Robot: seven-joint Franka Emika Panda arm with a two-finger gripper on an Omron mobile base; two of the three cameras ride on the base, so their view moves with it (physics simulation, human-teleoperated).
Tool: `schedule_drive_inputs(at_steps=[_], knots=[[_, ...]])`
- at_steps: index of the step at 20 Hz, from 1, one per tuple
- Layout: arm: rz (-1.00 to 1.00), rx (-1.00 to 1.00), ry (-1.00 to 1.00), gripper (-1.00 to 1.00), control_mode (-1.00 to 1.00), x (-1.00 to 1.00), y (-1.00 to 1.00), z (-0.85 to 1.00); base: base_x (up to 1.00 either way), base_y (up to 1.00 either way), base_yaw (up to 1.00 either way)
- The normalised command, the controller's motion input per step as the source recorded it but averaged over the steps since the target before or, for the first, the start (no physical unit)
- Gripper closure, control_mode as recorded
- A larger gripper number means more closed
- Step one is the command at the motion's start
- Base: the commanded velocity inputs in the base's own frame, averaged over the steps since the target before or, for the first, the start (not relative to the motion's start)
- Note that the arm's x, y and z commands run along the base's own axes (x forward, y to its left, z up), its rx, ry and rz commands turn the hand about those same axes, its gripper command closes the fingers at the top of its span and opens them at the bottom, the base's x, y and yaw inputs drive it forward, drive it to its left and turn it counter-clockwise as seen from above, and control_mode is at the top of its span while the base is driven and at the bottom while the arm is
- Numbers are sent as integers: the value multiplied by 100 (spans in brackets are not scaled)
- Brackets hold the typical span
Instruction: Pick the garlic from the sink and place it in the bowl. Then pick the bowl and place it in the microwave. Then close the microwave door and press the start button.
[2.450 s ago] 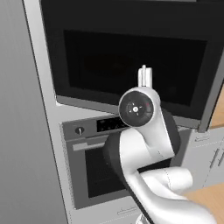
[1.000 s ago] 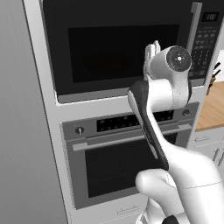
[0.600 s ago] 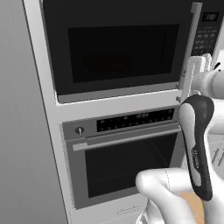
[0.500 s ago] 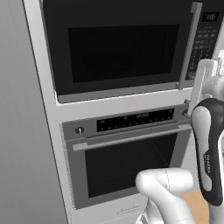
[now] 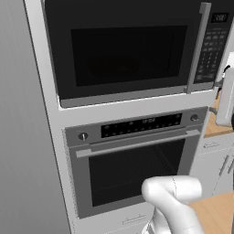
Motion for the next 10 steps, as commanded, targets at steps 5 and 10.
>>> schedule_drive_inputs(at_steps=[5,10], knots=[[7,1,0,-100,-100,28,-12,-14,0,0,0],[1,0,-2,-100,-100,32,-11,-3,0,0,0]])
